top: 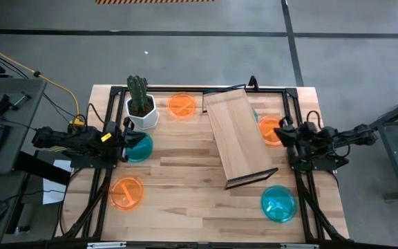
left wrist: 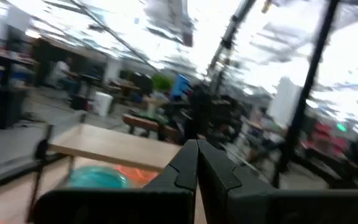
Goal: Place and stack plates onto a shelf
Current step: Put the top right orange plate on the shelf
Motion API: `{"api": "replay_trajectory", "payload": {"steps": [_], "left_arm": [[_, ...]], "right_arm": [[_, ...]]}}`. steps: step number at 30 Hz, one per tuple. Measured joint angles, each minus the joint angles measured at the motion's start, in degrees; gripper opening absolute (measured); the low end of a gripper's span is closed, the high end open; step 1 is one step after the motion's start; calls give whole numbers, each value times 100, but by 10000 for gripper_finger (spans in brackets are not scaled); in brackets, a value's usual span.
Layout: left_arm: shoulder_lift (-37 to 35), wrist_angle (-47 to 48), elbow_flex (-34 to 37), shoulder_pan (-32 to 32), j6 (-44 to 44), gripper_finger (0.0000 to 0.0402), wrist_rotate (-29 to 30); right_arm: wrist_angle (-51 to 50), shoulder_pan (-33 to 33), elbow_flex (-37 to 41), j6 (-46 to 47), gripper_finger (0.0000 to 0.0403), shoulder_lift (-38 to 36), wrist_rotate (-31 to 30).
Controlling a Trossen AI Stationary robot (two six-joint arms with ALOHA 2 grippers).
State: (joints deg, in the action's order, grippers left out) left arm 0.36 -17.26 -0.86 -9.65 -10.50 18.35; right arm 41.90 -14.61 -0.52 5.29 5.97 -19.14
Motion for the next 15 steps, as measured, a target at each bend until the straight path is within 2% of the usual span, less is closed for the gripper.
{"api": "replay_trajectory", "payload": {"steps": [3,6,9,12,15], "left_arm": [[0,-119,0,2,-137,0,341],[0,-127,0,2,-191,0,507],[0,-165,0,2,-186,0,551],[0,-239,0,2,-190,0,551],[0,-206,0,2,-196,0,517]], "right_arm": [[143,0,-203,-123,0,472,-496],[34,0,-652,-15,0,1057,-1441],[-513,4,-1343,-151,0,1730,-2319],[-1456,110,-2349,-369,0,2281,-3626],[-3370,385,-3477,-60,0,2627,-5191]]}}
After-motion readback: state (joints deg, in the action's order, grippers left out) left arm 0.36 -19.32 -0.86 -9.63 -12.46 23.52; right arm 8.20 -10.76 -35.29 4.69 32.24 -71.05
